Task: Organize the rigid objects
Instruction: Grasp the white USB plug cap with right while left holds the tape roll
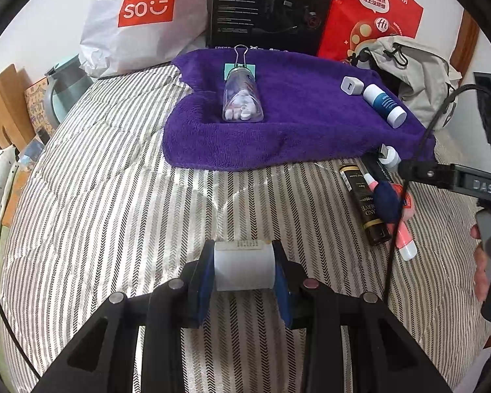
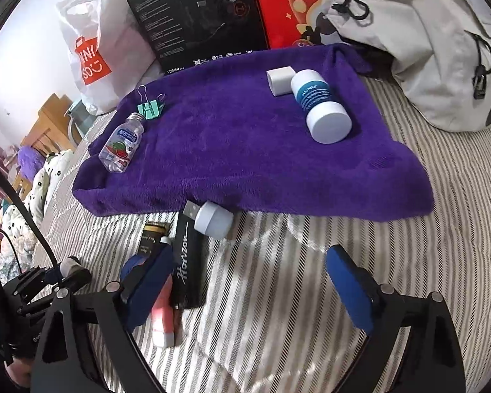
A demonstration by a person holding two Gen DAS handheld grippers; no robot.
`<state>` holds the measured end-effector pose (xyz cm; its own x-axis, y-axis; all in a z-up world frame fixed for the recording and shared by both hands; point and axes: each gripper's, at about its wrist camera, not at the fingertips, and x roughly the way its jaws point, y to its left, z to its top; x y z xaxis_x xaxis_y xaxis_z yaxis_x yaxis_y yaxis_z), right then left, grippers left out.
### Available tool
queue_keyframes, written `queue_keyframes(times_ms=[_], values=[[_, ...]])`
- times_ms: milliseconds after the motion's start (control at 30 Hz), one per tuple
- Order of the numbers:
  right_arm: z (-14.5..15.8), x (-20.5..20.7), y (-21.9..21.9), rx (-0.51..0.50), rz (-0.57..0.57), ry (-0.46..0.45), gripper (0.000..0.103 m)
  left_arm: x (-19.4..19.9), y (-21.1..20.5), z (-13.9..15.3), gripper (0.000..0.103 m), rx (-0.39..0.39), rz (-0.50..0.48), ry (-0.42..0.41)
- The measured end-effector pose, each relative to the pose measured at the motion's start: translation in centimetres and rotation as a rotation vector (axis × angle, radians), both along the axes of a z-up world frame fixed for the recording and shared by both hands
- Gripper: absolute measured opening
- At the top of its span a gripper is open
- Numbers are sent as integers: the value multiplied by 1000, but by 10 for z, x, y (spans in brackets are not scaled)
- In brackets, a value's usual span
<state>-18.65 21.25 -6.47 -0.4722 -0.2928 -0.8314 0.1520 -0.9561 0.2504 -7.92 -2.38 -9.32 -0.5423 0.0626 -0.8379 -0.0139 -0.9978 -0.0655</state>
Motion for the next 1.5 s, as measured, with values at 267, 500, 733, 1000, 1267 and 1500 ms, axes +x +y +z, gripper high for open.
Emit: queue_keyframes(times_ms=[267,500,733,1000,1267,1500], values=[[-7,-9,-16,15,25,35,77,-3,-1,0,31,5,-16,3],[-8,-14,-27,14,71,72,57,-5,0,0,31,1,-25,7],[-8,-12,-28,-43,110,70,37,-6,1,0,31,1,-30,11],[-3,-5,-21,-45,113,59,37,-6,1,0,31,6,-33,9],[4,11,2,-11,88,72,37,-7,0,-1,31,38,-34,9],[2,21,23,-5,64,61,37,-9,7,9,31,27,-42,21]])
